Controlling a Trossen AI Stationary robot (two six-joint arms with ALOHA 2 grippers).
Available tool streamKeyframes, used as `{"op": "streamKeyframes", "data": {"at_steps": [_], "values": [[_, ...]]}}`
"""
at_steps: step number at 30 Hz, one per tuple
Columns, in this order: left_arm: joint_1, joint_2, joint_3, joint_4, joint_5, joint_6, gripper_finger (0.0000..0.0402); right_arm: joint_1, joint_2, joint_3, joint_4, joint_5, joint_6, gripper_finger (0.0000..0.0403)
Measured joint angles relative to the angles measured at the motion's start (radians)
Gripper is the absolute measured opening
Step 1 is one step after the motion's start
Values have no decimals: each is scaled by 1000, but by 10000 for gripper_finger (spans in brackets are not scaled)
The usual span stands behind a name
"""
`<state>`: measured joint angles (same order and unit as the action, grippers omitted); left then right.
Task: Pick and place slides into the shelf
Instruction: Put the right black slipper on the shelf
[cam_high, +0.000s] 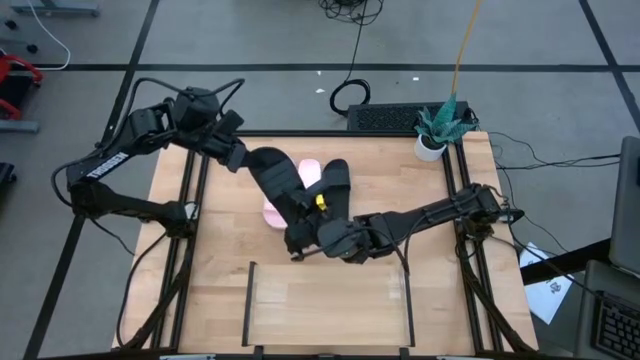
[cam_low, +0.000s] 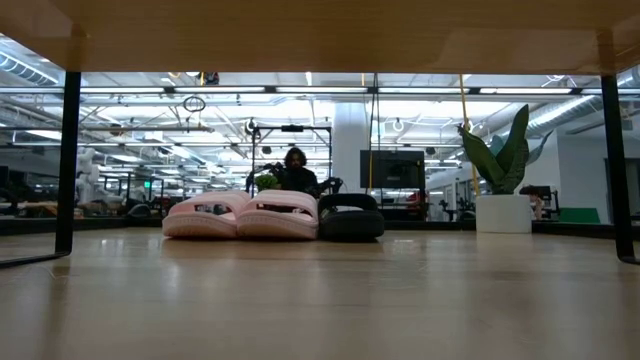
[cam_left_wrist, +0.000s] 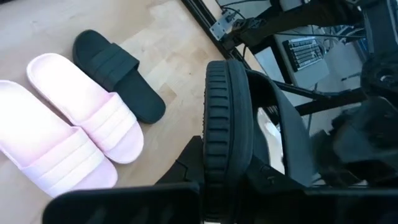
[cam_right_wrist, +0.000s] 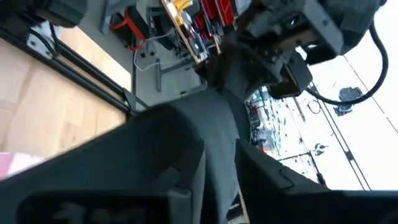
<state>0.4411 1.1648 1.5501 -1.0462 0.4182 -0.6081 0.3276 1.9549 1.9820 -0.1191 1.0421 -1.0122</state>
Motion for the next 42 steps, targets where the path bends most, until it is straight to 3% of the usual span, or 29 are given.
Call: {"op": "streamKeyframes", "data": {"at_steps": [3,9,11,17,24,32,35,42], "values": [[21,0,-1,-2,0,16,25,13,-1,0,-4,83,5,111],[92,0,-1,1,69,57,25,50,-1,0,-19,440,-75,149],[106,0,-1,5,108,67,25,57,-11,1,-59,505,-91,156],[108,29,-1,78,181,83,25,45,-109,1,-129,517,-58,158],[69,81,-1,117,235,106,24,-79,-323,1,-136,522,-56,147],[-69,193,-1,339,255,77,24,-222,-533,1,-71,368,64,146],[-98,256,-1,444,274,46,24,-237,-567,1,-17,319,106,146],[-153,411,-1,569,361,-11,24,-237,-559,1,-14,288,23,146]]}}
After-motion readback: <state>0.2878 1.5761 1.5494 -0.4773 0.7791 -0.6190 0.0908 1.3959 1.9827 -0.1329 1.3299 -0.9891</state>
